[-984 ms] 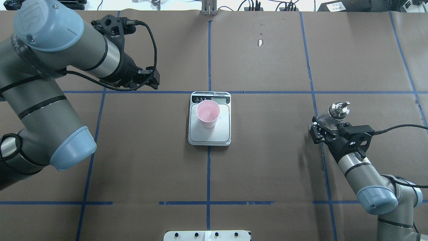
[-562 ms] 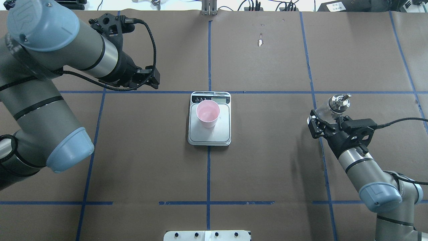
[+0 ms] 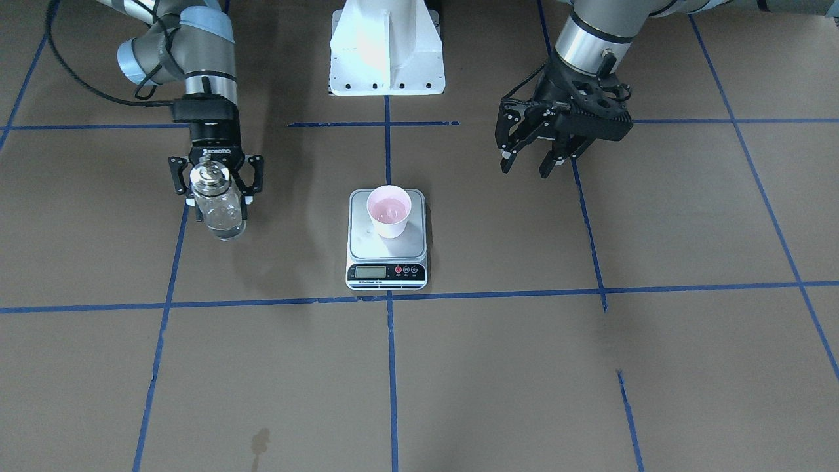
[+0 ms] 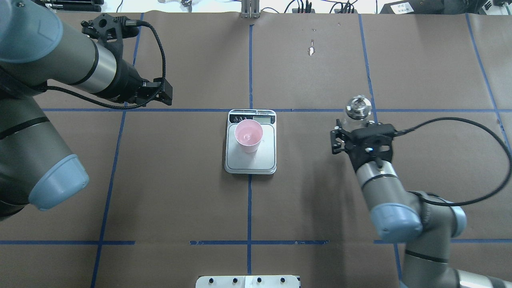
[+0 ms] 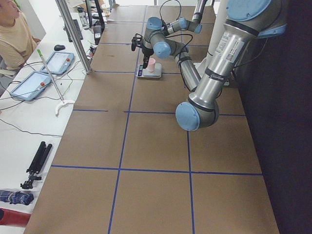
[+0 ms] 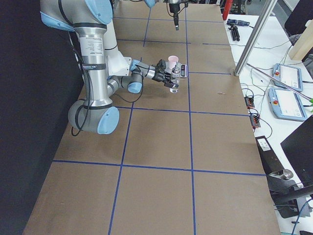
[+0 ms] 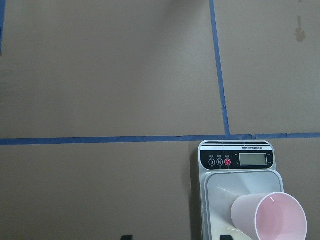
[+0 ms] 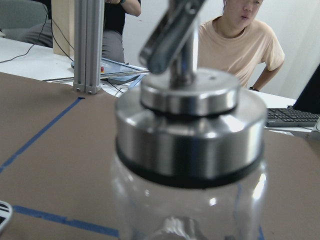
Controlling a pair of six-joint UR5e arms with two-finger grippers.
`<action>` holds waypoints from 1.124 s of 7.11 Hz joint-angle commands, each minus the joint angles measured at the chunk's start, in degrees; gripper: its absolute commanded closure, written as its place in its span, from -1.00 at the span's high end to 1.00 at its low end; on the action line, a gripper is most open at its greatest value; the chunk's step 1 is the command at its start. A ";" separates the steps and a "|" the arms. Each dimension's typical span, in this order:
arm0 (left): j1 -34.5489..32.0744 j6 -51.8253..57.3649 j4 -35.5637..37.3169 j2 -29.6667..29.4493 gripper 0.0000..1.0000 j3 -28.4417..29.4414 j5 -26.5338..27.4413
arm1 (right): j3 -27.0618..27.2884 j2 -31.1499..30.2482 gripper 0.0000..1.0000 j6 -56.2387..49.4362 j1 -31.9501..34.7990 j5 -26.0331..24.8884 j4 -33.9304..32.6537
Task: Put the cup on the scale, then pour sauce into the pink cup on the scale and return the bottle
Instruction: 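Carry the bottle with the right gripper over the pink cup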
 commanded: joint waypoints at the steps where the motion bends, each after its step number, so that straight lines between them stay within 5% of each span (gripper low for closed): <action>1: -2.09 4.26 -0.02 3.18 0.32 -0.80 -0.25 | 0.20 12.14 -1.00 -2.21 -0.57 -0.17 -24.75; 3: -3.94 7.45 0.07 4.78 0.32 -1.16 -0.34 | 0.20 16.74 -1.00 -2.91 -2.76 -1.92 -44.38; 8: -3.95 8.07 -0.02 4.87 0.35 -1.16 -1.13 | -1.55 24.56 -1.00 -13.98 -5.06 -6.15 -72.72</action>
